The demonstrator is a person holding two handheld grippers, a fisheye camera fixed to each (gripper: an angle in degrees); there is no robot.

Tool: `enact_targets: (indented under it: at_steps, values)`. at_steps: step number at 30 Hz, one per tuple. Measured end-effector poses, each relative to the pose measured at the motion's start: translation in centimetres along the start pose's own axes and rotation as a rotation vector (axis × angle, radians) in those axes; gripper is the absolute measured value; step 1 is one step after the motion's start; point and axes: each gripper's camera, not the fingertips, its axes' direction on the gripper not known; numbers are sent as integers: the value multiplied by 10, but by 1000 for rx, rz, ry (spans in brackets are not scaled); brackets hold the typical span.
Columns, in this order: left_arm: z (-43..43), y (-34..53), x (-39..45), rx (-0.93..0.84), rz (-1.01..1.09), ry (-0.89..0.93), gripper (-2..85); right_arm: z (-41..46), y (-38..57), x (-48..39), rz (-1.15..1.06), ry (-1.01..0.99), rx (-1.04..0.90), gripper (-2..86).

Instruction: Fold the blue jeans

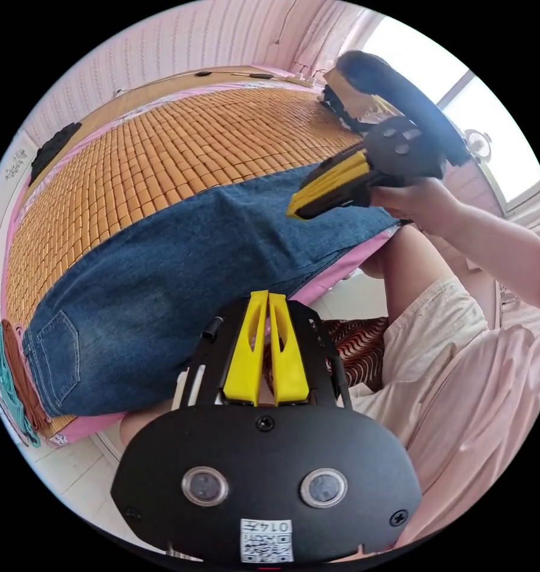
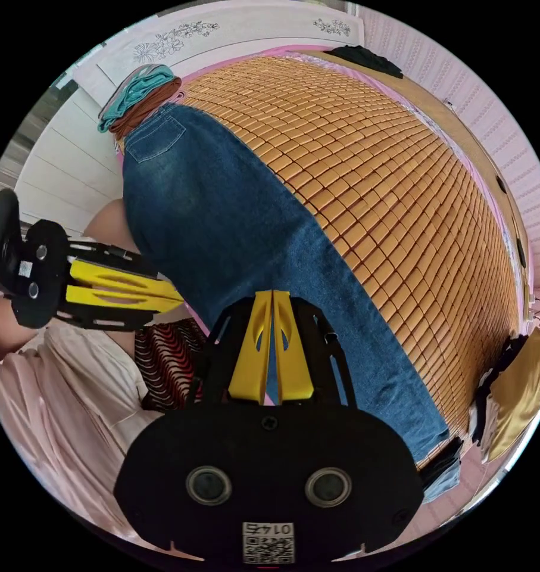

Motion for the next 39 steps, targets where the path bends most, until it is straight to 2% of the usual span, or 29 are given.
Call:
enact_targets:
  at_steps: [3, 4, 7, 10, 12, 17, 24, 27, 30, 32, 33, 36, 38, 39]
  values:
    - [15, -19, 28, 23, 58, -49, -10, 19, -36, 6, -2, 54, -50, -4]
    - [22, -23, 33, 21, 61, -69, -10, 41, -45, 8, -4, 61, -156, -5]
    - [50, -22, 40, -66, 93, -45, -10, 39, -52, 13, -48, 49, -181, -5]
    - [42, -5, 45, 13, 114, -57, -10, 35, -63, 24, -99, 11, -287, -5]
    - [39, 0, 50, 24, 124, -73, -10, 28, -66, 30, -91, 81, -245, -5]
    - [29, 0, 58, 14, 132, -97, -10, 46, -65, 38, -148, 124, -379, -5]
    - [16, -8, 51, -4, 114, -51, -10, 47, -31, 56, -169, 135, -416, -4]
    - [7, -14, 52, -20, 110, -59, -10, 40, 2, 68, -107, 136, -344, -4]
    - [-7, -18, 47, -4, 41, -39, -10, 18, 68, 79, -50, 113, -97, -4]
    - [-24, -15, 41, 20, -11, 5, -10, -6, 149, 94, 76, 106, 98, -4]
    - [-29, -14, 40, 28, -21, 20, -10, -12, 172, 101, 126, 94, 136, -3]
    - [-52, -7, 34, 79, -56, 80, -10, -31, 308, 146, 455, 18, 269, 0]
    - [-68, -4, 26, 93, -95, 72, -10, -37, 434, 187, 801, -57, 373, 10]
    - [-72, -3, 23, 97, -112, 73, -10, -38, 467, 197, 900, -97, 423, 14]
